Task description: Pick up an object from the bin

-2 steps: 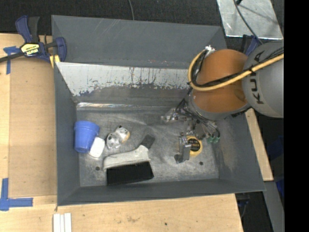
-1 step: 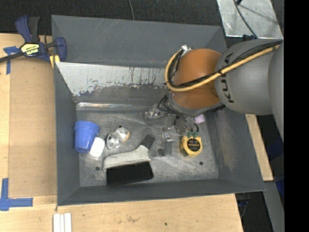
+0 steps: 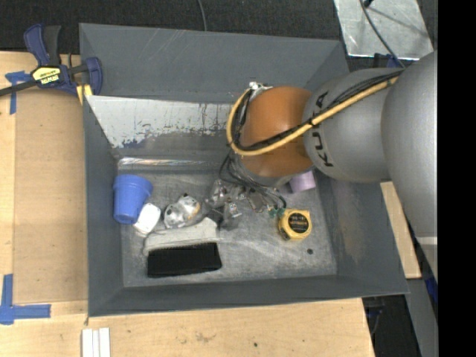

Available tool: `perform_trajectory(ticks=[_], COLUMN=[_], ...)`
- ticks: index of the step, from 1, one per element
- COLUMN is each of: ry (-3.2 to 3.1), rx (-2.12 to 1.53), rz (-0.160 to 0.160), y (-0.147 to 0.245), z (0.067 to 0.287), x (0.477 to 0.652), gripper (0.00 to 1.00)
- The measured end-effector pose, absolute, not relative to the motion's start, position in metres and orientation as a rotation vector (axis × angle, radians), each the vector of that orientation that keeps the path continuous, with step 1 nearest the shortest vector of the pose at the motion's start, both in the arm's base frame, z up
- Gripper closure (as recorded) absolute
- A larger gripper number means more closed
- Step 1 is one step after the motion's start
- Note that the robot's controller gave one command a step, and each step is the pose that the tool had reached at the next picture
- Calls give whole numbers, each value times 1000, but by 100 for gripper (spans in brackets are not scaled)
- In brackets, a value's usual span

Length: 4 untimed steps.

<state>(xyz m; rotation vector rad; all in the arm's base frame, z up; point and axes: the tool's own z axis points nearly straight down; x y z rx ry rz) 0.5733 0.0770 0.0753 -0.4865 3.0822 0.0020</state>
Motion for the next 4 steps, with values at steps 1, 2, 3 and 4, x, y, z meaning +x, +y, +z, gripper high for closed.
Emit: perform_trajectory(ticks=[1, 2, 3, 4], ry=[3082, 3110, 3095, 3115], rx=[-486, -481, -467, -484], rz=[2, 1, -2, 0], y=[77, 72, 74, 75], z=[75, 112, 130, 150], x=[573, 564, 574, 562], gripper=[100, 100, 100, 100])
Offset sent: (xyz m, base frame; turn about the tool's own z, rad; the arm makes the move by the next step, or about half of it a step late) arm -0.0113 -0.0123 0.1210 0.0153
